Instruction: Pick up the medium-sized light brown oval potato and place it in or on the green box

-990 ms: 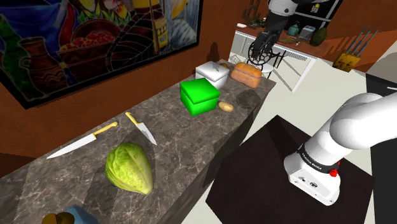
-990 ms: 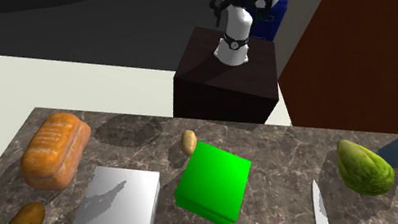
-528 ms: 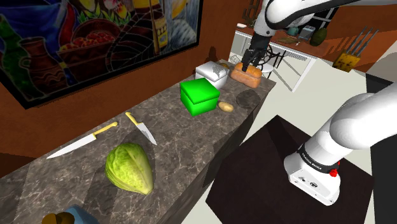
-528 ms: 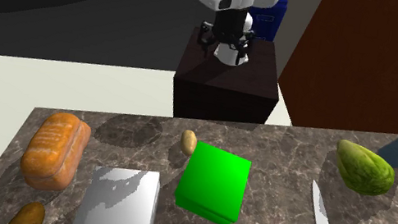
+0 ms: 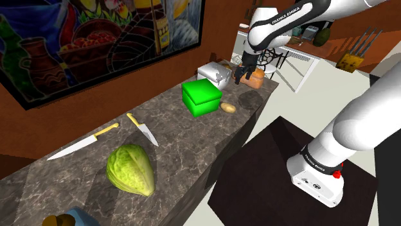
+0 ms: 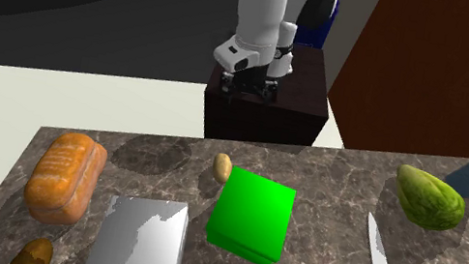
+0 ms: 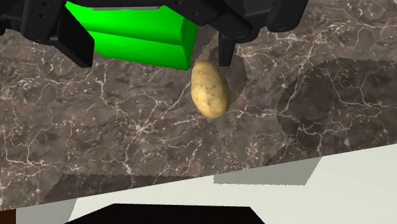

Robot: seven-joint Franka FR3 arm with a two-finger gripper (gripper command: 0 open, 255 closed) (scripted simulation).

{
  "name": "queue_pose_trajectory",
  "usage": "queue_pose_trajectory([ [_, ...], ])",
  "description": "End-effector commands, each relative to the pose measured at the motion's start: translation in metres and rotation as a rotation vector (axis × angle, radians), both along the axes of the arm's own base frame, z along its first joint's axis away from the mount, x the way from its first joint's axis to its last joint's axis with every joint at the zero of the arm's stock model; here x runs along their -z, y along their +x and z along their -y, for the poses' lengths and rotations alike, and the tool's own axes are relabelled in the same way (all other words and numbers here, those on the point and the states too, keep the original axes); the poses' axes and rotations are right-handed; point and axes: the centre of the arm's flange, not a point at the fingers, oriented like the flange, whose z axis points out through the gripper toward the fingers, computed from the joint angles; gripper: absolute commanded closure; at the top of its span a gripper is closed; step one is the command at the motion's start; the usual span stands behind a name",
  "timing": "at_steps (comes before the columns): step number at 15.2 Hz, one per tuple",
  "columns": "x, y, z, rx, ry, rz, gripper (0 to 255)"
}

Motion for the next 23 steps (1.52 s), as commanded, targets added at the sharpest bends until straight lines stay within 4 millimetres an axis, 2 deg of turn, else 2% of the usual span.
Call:
queue_pose_trajectory([
  [1, 0.024, 0.01, 0.006, 0.0, 0.003, -0.01, 0],
  [16, 0.211, 0.084, 0.04, 0.002, 0.031, -0.088, 0],
  [23, 0.252, 0.084, 0.04, 0.002, 0.032, -0.092, 0],
])
